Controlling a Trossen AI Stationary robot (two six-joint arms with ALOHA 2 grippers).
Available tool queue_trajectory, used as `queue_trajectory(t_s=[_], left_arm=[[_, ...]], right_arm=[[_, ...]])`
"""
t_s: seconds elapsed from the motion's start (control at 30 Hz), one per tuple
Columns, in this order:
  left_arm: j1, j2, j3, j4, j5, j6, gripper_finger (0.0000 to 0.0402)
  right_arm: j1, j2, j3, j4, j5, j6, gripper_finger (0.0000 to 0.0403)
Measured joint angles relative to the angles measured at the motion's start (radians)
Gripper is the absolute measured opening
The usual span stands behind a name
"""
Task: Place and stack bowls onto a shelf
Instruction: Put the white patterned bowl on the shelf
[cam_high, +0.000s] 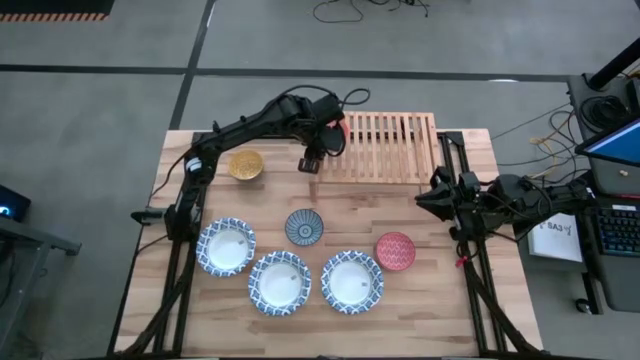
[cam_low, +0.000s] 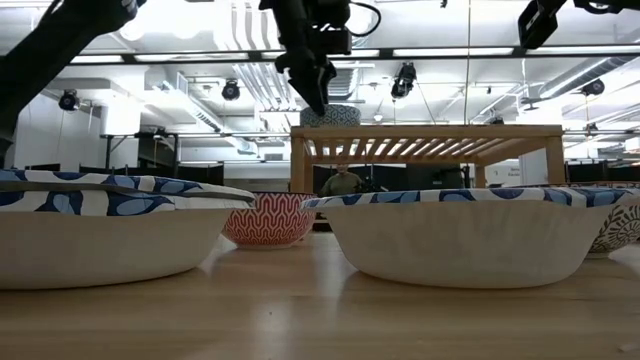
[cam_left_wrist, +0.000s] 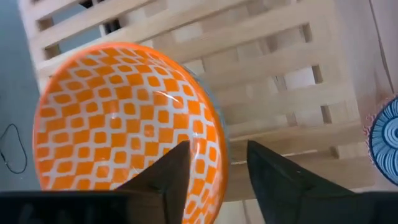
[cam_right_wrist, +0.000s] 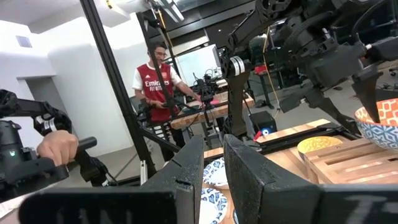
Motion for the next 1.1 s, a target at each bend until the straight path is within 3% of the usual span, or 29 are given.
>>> queue_trajectory(t_s=[0.3, 0.5, 0.77, 0.93, 1.1], left_arm=[[-0.007, -0.044, 0.053, 0.036, 0.008, -0.036, 0.0189], [-0.018, -0.111, 0.05, -0.031, 0.056, -0.273, 0.0179], [-0.075, -0.269, 0.007, -0.043, 0.06, -0.434, 0.0153], [-0.145, -0.423, -0.154, 0.089, 0.063, -0.483, 0.0151], [-0.214, -0.626, -0.501, 0.333, 0.061, -0.538, 0.0151]], right_arm=[[0.0, 0.0, 0.0, -0.007, 0.0, 0.0, 0.0054], [0.0, 0.0, 0.0, -0.012, 0.0, -0.018, 0.0054], [0.0, 0.0, 0.0, -0.013, 0.001, -0.027, 0.0054], [0.0, 0.002, 0.0, -0.013, 0.002, -0.05, 0.0054], [0.0, 0.012, 0.0, -0.012, 0.002, -0.053, 0.0054]])
